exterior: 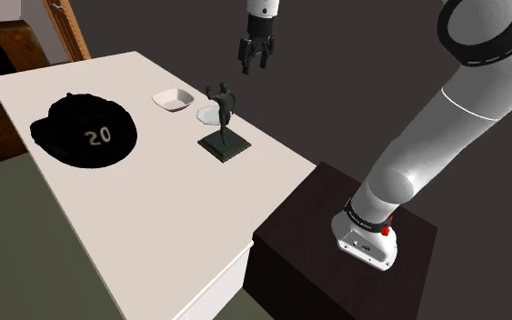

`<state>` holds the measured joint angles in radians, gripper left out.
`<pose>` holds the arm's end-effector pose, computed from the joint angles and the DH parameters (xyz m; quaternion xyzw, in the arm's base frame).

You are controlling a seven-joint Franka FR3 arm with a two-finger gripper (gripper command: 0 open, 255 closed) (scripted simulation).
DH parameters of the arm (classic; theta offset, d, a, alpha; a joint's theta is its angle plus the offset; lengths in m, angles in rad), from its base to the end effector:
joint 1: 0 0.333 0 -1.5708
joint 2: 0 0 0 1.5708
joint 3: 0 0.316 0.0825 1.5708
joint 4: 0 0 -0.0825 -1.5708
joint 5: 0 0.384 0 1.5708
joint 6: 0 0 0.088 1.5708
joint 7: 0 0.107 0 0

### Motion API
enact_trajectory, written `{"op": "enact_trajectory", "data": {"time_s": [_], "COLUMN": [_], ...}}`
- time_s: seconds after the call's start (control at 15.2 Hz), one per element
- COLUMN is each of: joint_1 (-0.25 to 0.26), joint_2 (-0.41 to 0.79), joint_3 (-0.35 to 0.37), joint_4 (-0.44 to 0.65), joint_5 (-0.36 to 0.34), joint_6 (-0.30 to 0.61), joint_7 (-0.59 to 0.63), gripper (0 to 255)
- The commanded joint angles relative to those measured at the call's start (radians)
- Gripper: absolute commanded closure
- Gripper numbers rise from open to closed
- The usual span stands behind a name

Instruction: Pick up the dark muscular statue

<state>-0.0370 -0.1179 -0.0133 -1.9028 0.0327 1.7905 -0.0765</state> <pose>0.5256 -0.0240 0.5491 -0.9998 -0.0096 -0.0038 0.0165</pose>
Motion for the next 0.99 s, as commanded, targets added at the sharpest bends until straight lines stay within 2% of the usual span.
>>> {"op": "enact_trajectory", "data": {"time_s": [0.0, 0.46, 0.66, 0.86, 0.92], "joint_1": [-0.001, -0.011, -0.017, -0.023, -0.023], "joint_2": [0.084, 0.408, 0.564, 0.748, 0.756], "joint_3": [-0.003, -0.008, -0.008, -0.006, -0.006], "joint_4": [0.069, 0.399, 0.586, 0.830, 0.842], "joint_5": [0.002, 0.010, 0.012, 0.014, 0.014], "joint_6": [-0.003, -0.069, -0.125, -0.211, -0.216], "joint_7": [-0.011, -0.044, -0.055, -0.063, -0.063], "gripper": [0, 0, 0, 0, 0]}}
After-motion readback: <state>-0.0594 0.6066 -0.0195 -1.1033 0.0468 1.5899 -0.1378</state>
